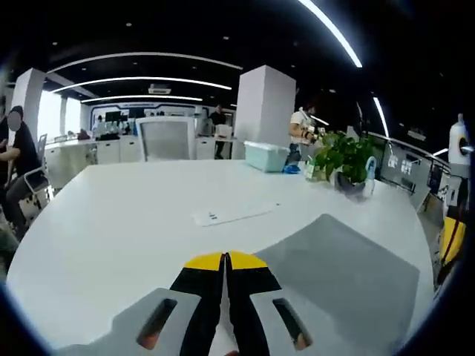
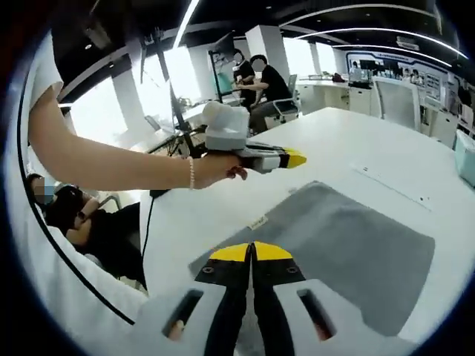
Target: Fold the towel on the table until its edges align and the towel forms a compact rectangular stack.
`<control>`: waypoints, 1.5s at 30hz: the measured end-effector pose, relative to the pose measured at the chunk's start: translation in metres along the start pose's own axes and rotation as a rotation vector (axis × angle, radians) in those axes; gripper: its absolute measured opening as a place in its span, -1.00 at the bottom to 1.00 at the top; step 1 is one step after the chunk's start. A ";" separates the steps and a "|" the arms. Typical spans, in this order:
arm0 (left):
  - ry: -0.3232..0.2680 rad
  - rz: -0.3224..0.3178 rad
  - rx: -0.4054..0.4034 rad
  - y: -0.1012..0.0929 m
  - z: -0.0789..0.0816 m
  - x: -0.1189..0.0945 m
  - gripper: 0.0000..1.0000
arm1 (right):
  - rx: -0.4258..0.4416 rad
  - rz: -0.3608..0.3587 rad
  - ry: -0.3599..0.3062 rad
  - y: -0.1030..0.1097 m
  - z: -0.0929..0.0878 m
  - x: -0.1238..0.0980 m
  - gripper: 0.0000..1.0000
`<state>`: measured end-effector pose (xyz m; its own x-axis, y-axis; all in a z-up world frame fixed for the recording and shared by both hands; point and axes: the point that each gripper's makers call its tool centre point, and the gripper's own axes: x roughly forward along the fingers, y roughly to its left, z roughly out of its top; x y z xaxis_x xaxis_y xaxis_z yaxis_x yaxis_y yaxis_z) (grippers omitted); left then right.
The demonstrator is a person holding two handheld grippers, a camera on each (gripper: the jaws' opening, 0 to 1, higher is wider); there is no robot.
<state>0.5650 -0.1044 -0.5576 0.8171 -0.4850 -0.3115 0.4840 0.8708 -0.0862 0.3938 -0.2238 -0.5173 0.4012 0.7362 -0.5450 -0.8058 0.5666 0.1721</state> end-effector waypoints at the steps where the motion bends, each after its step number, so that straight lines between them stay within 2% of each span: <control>1: 0.000 0.004 -0.003 -0.001 0.000 -0.004 -0.97 | -0.005 -0.009 -0.001 -0.005 0.000 -0.004 -1.00; 8: -0.012 0.041 -0.018 -0.015 0.000 -0.034 -0.97 | -0.037 -0.079 -0.007 -0.043 -0.001 -0.033 -1.00; 18: -0.011 0.097 -0.068 -0.045 -0.021 -0.069 -0.97 | -0.107 -0.104 0.007 -0.078 -0.002 -0.055 -1.00; 23: 0.004 0.116 -0.091 -0.063 -0.034 -0.084 -0.97 | -0.161 -0.105 0.035 -0.101 -0.005 -0.064 -1.00; 31: 0.039 0.170 -0.095 -0.087 -0.053 -0.100 -0.97 | -0.186 -0.092 0.078 -0.141 -0.013 -0.061 -1.00; 37: 0.039 0.197 -0.119 -0.103 -0.058 -0.100 -0.97 | -0.219 -0.098 0.114 -0.171 -0.018 -0.054 -1.00; 41: 0.036 0.209 -0.136 -0.110 -0.062 -0.098 -0.97 | -0.203 -0.119 0.132 -0.198 -0.022 -0.045 -1.00; 45: 0.053 0.230 -0.159 -0.119 -0.075 -0.097 -0.98 | -0.174 -0.149 0.158 -0.222 -0.030 -0.035 -1.00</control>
<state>0.4042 -0.1551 -0.5876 0.8803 -0.2718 -0.3888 0.2291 0.9613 -0.1532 0.5453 -0.3861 -0.5612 0.4591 0.5748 -0.6774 -0.8113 0.5820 -0.0561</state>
